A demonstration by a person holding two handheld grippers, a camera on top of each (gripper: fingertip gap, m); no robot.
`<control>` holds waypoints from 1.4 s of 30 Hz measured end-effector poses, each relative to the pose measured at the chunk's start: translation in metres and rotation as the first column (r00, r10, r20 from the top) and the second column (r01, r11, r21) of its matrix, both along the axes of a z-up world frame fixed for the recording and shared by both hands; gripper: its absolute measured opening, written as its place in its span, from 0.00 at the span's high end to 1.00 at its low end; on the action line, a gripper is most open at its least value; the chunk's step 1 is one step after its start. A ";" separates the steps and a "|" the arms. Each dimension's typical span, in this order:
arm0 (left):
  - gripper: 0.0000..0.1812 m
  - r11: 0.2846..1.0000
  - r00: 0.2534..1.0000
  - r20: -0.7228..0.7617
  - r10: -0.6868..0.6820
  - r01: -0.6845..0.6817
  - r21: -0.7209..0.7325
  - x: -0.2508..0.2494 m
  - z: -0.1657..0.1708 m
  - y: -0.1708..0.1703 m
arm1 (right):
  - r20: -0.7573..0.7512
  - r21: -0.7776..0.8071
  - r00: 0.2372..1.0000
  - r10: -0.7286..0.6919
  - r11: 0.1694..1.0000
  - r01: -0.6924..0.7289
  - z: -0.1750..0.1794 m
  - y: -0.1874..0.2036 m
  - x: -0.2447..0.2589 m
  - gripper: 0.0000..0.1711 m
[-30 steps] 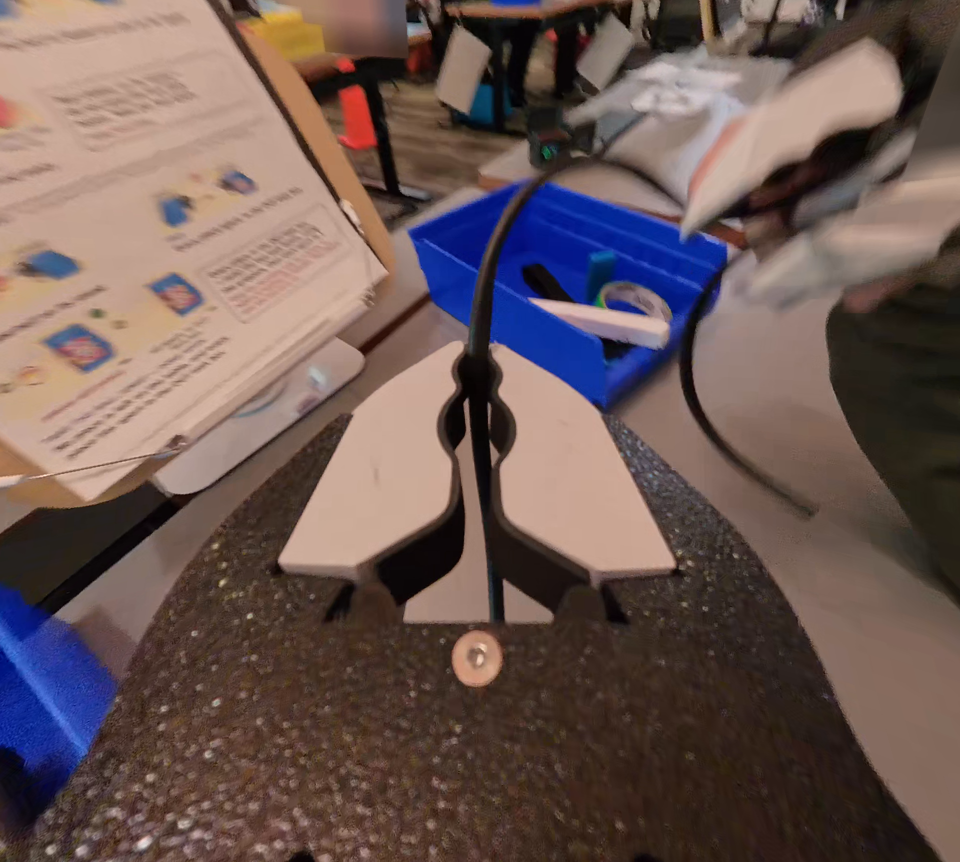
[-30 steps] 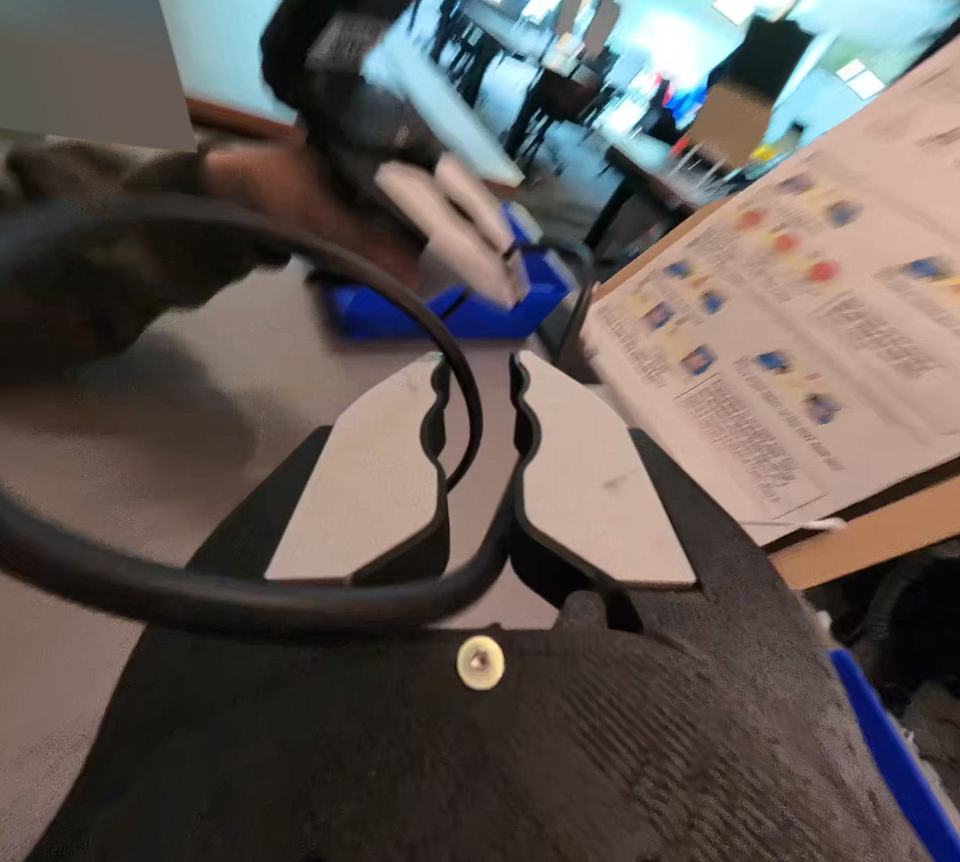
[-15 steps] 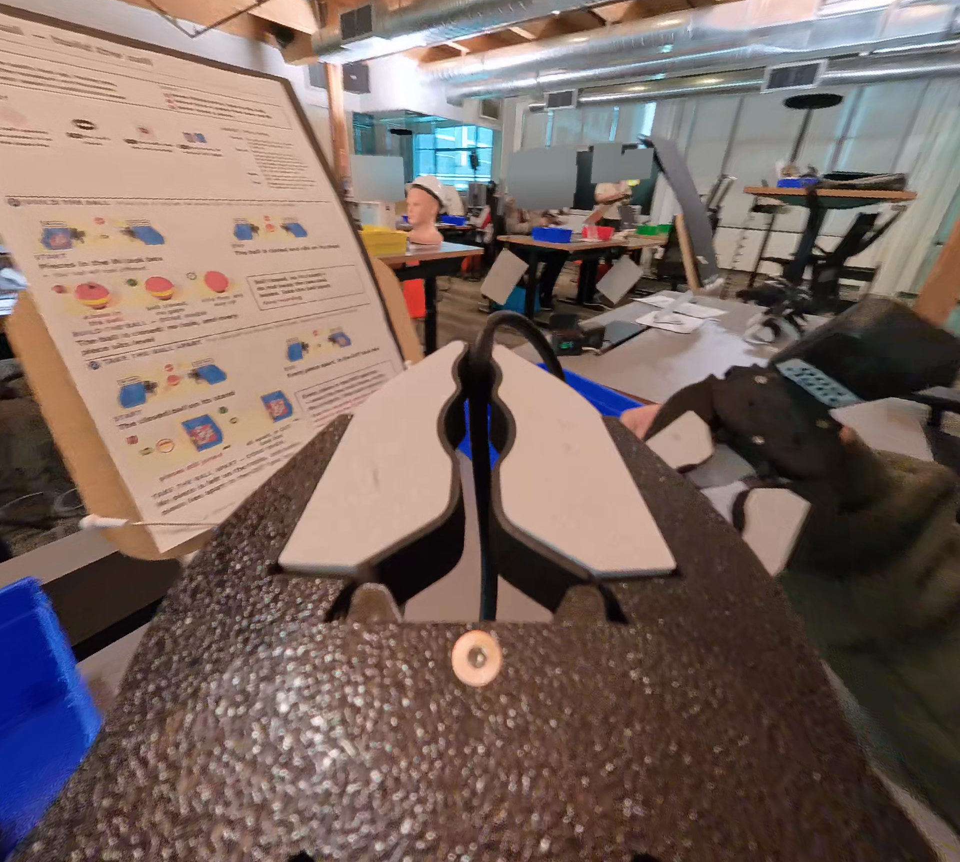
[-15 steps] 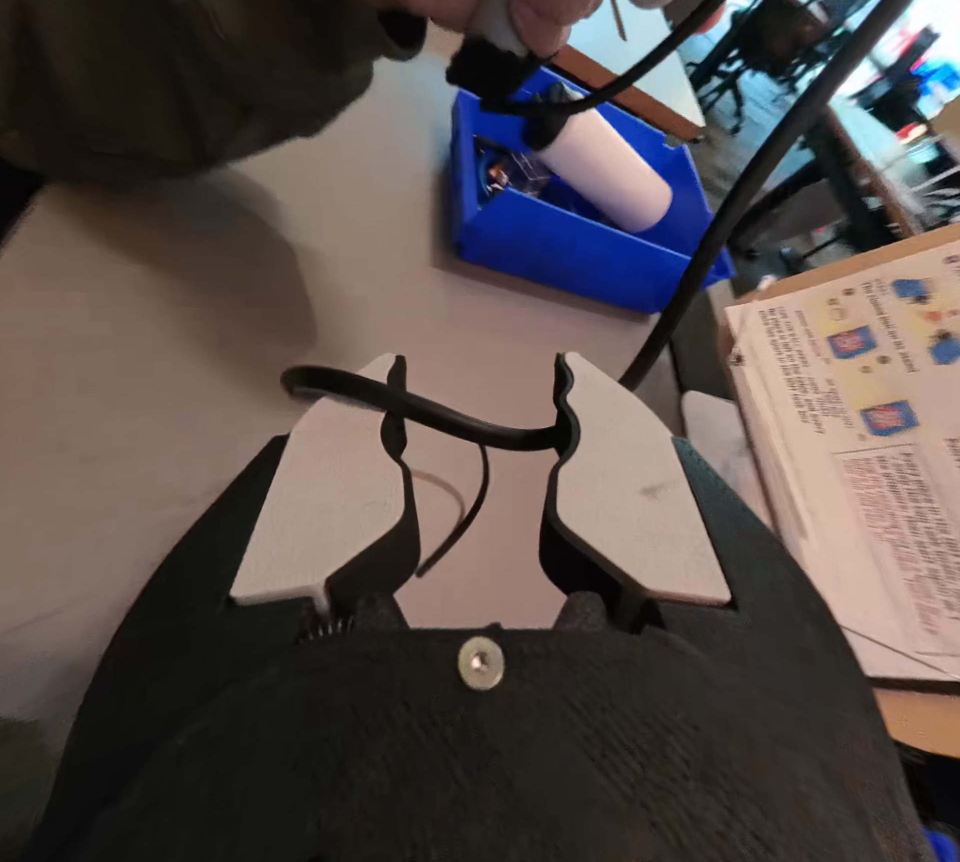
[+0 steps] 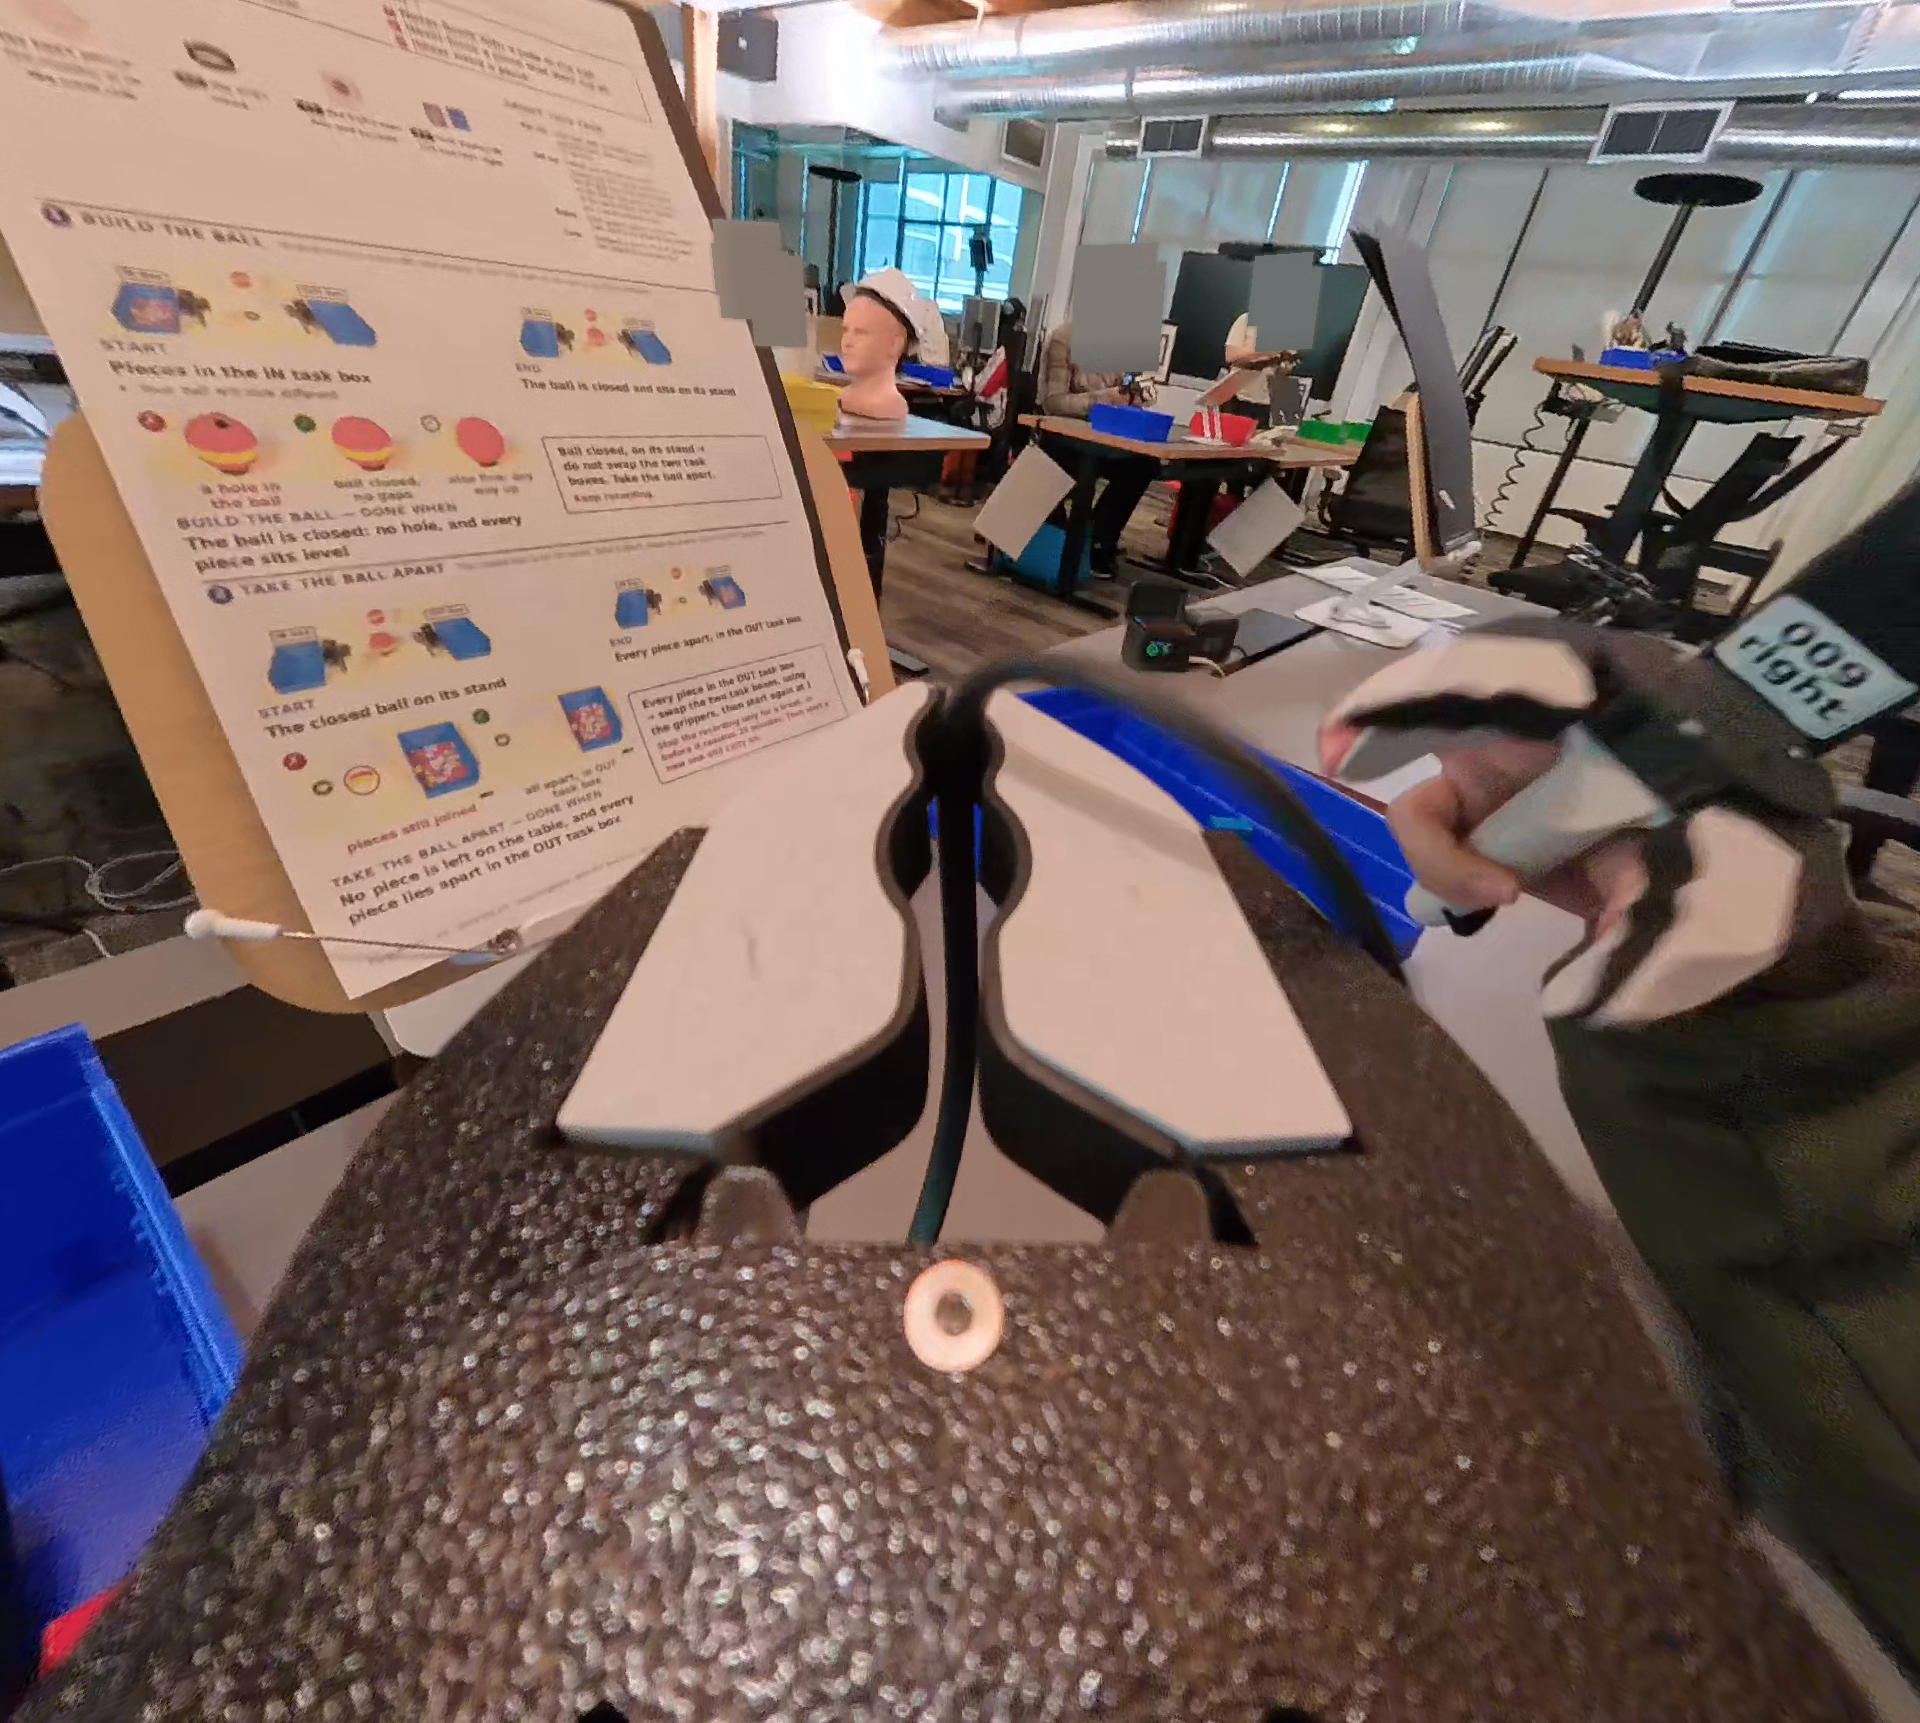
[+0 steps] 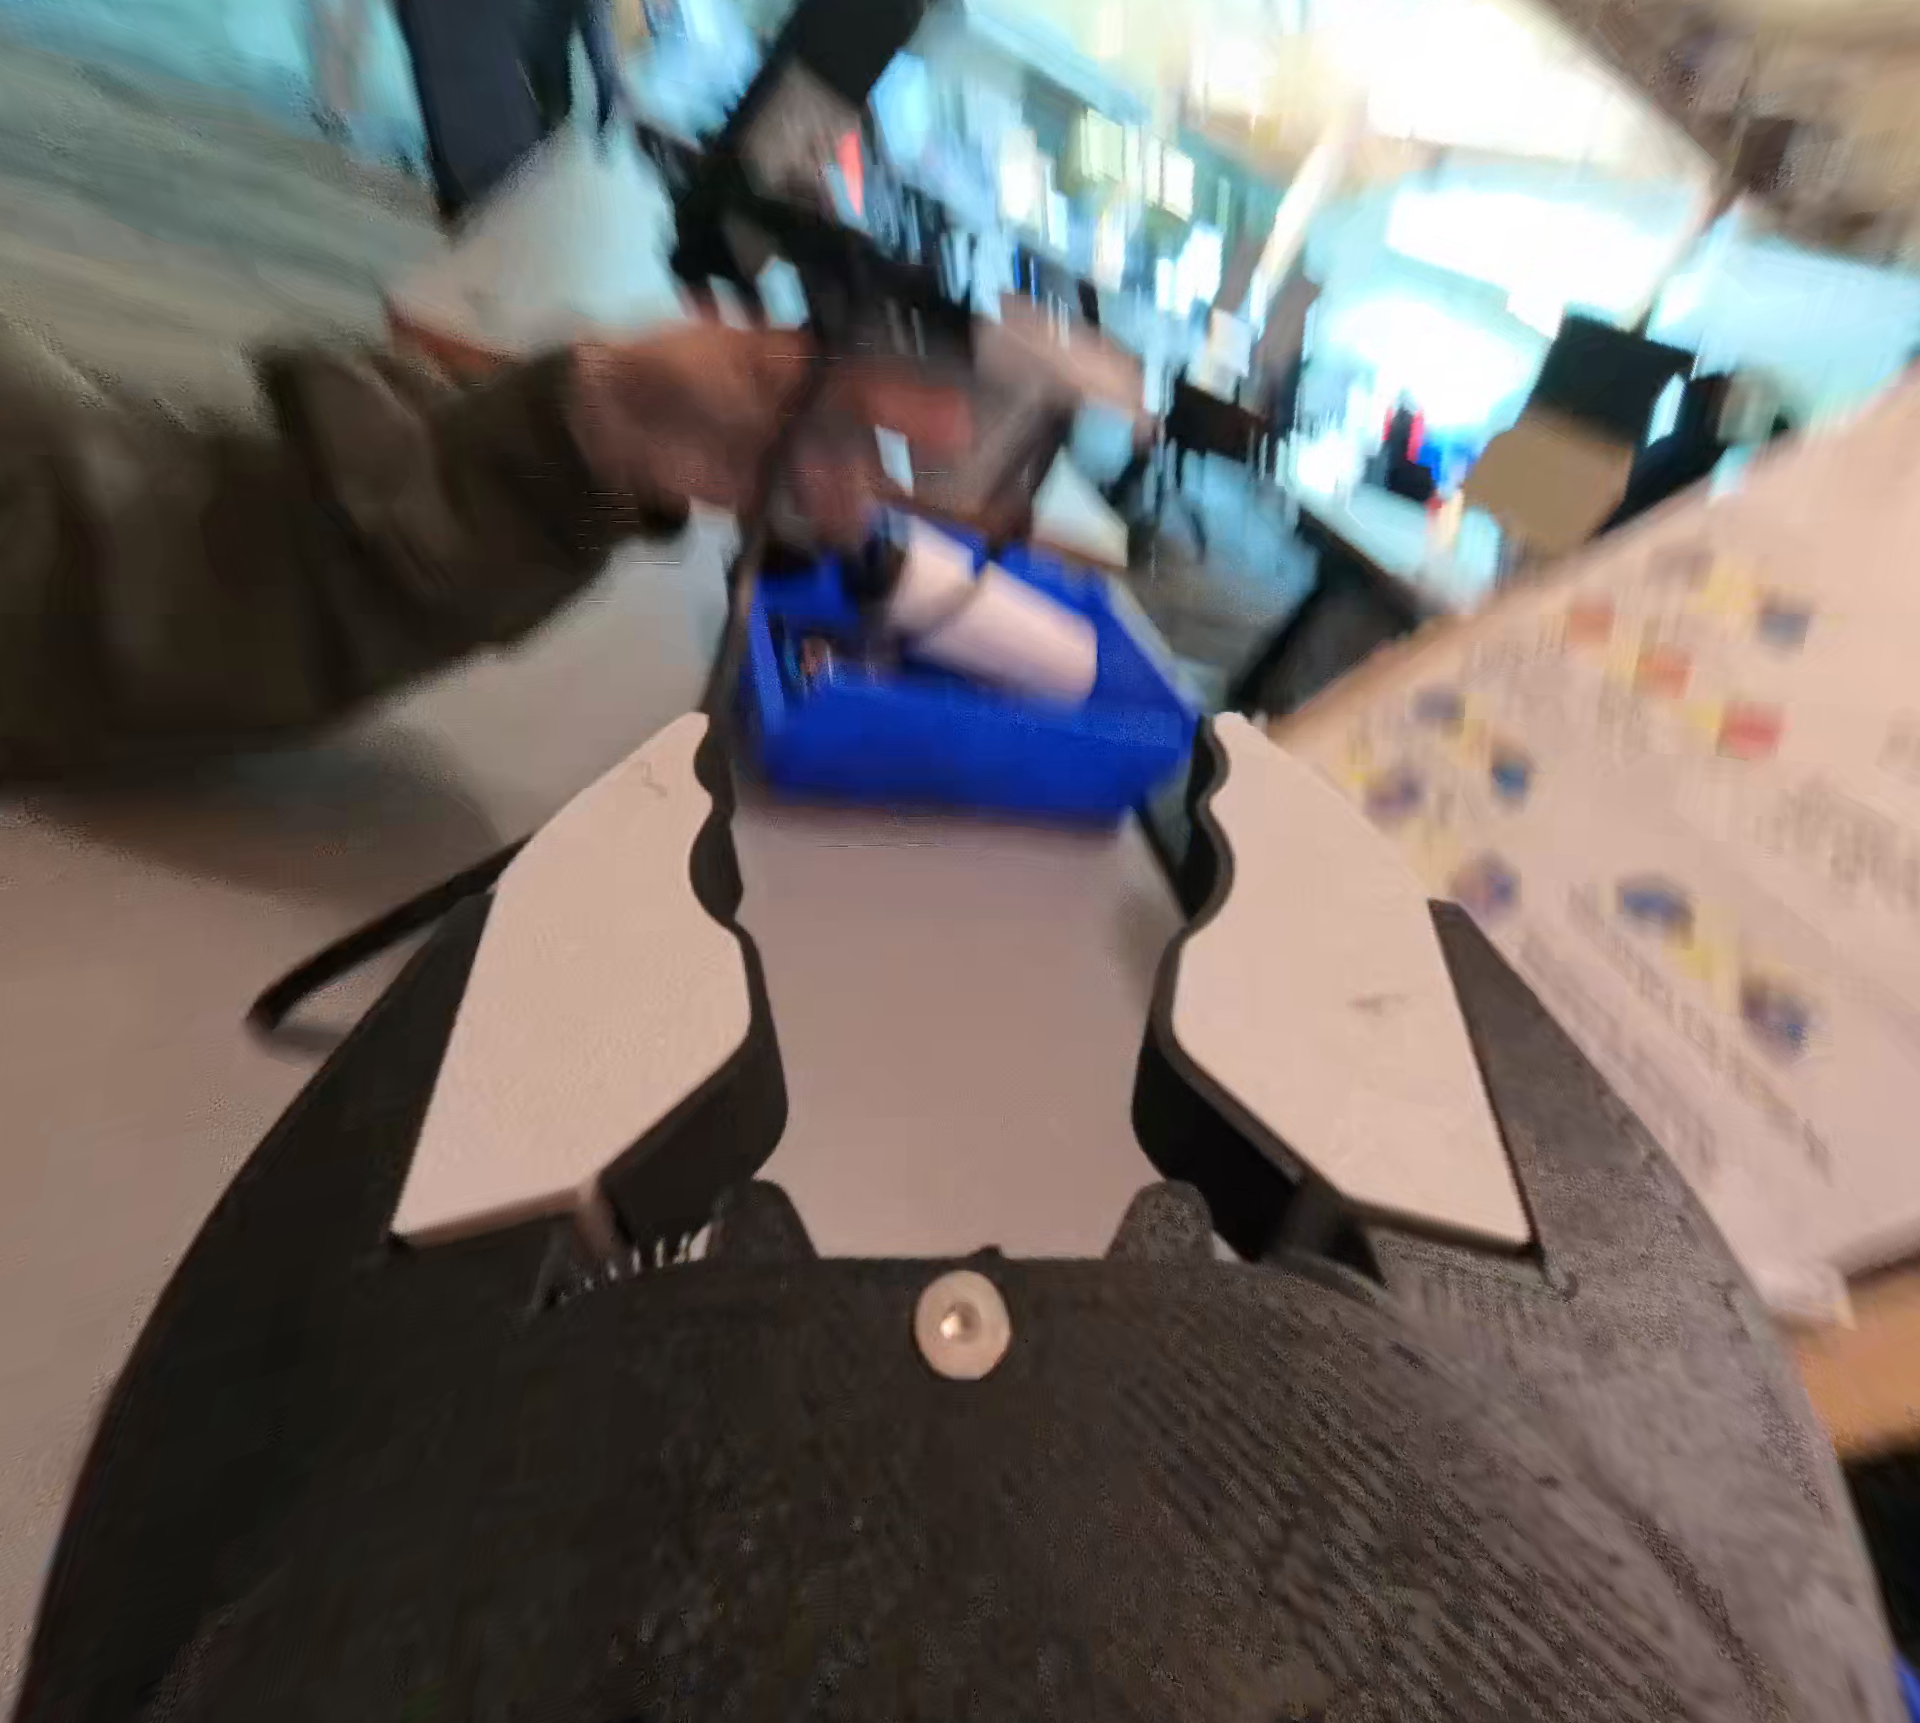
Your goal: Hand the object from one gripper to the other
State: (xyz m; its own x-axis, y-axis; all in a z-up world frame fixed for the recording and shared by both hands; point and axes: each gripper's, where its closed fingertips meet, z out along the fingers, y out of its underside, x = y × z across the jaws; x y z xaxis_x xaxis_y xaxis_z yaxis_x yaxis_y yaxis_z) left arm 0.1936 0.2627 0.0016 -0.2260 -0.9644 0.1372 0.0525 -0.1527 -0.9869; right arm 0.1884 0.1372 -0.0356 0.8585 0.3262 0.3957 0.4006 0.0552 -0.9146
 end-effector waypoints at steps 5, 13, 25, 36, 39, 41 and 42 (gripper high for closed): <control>0.98 0.996 0.999 -0.026 -0.033 0.035 0.083 -0.005 0.001 -0.016 | 0.063 -0.329 0.954 -0.292 0.897 0.296 -0.061 0.015 0.052 0.53; 0.98 0.938 0.991 -0.080 0.105 -0.072 0.338 0.006 -0.012 -0.031 | -0.320 -0.116 0.947 -0.003 0.993 -0.036 0.008 0.051 -0.048 0.63; 0.98 0.913 0.982 -0.067 0.179 -0.141 0.382 0.008 -0.013 -0.024 | -0.460 -0.159 0.886 0.056 0.977 -0.144 0.001 0.066 -0.070 0.92; 0.98 0.888 0.970 -0.050 0.239 -0.198 0.416 0.008 -0.013 -0.019 | -0.481 -0.183 0.876 0.034 0.973 -0.138 -0.007 0.076 -0.070 0.97; 0.97 0.889 0.969 -0.053 0.241 -0.199 0.413 0.007 -0.013 -0.014 | -0.414 -0.166 0.910 -0.002 0.983 -0.073 -0.005 0.075 -0.061 0.97; 0.94 0.892 0.970 -0.082 0.230 -0.177 0.415 0.006 -0.018 -0.010 | -0.384 -0.107 0.923 -0.013 0.994 -0.031 0.006 0.070 -0.051 0.97; 0.92 0.899 0.972 -0.104 0.211 -0.152 0.410 0.006 -0.022 -0.010 | -0.391 -0.070 0.920 -0.009 0.997 -0.020 0.014 0.066 -0.047 0.97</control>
